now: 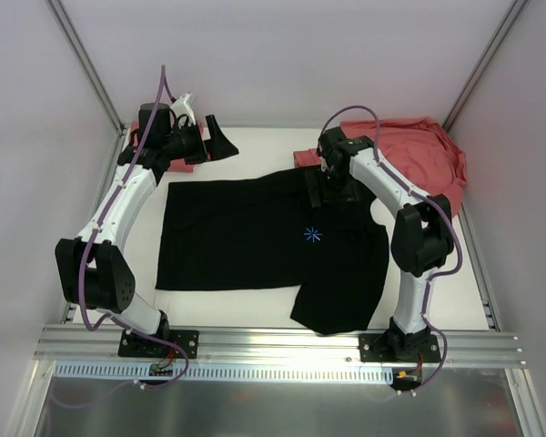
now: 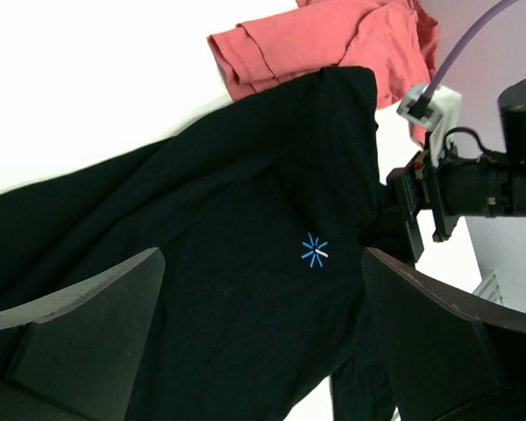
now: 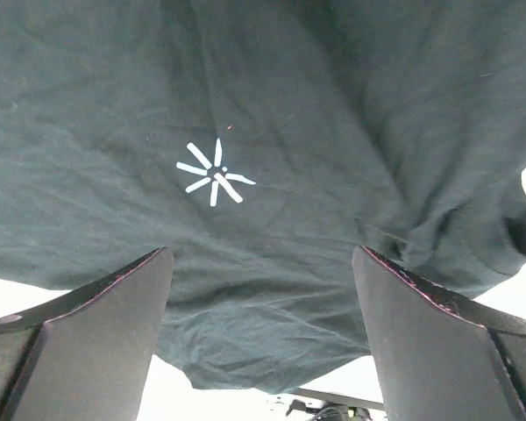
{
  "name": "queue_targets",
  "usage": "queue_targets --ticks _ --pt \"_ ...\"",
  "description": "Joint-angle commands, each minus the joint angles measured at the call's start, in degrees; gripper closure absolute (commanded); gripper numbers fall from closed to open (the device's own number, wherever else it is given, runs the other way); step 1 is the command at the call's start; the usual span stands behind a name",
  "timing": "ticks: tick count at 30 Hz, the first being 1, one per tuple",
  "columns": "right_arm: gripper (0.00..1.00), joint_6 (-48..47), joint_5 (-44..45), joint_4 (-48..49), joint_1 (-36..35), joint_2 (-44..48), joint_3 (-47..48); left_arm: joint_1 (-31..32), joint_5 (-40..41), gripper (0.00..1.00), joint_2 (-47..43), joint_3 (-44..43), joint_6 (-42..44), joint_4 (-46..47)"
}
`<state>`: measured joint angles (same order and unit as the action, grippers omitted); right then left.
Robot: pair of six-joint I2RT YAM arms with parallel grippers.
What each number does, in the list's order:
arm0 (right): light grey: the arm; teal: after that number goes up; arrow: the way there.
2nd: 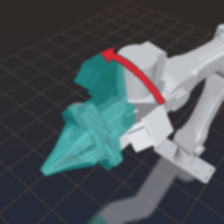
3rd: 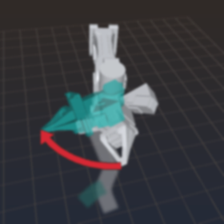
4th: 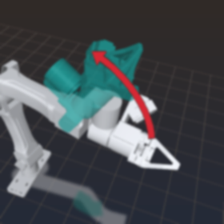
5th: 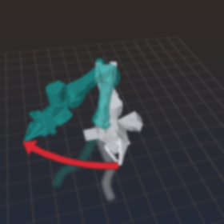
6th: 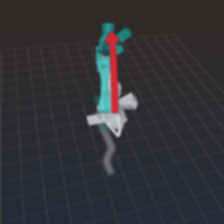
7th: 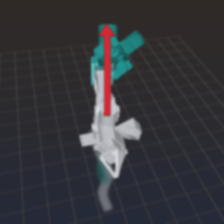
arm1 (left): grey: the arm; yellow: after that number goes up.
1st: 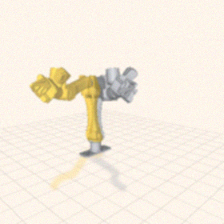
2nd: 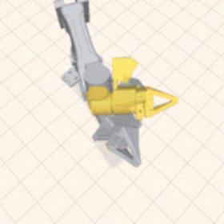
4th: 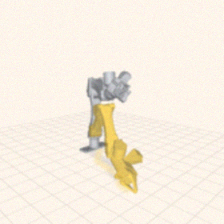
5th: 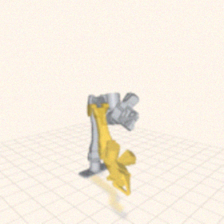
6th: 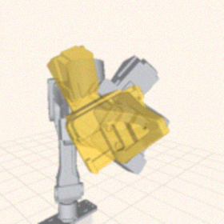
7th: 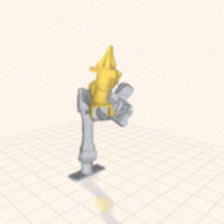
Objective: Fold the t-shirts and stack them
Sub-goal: Fold the flattened tshirt in 1/3 of the way
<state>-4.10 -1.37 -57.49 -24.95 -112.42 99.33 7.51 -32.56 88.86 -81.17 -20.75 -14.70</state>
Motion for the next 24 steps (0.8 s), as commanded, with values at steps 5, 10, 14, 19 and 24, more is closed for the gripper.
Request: queue_targets --ticks 5,10,14,19,24 --pt "0.12 -0.30 -3.82 -0.16 -2.64 -2.62 -2.83 0.49 -1.63 0.01 -1.24 0.92 -0.25 0.99" --pt "0.14 -0.30 -5.40 -0.25 -4.14 -8.32 1.55 1.10 -1.55 0.01 -0.71 0.48 -0.34 0.90" --pt "0.15 -0.03 -5.49 -0.60 -4.06 -12.37 6.12 1.81 -1.63 0.01 -0.44 0.13 -0.34 0.81" --pt "0.20 0.49 -4.79 -1.39 -4.05 -16.51 11.14 2.07 -1.90 0.01 -0.35 -0.22 -0.43 0.81" --pt "0.31 0.67 -3.65 -2.01 -3.53 -18.18 13.43 2.07 -1.72 0.01 -0.44 -0.22 0.10 0.28"
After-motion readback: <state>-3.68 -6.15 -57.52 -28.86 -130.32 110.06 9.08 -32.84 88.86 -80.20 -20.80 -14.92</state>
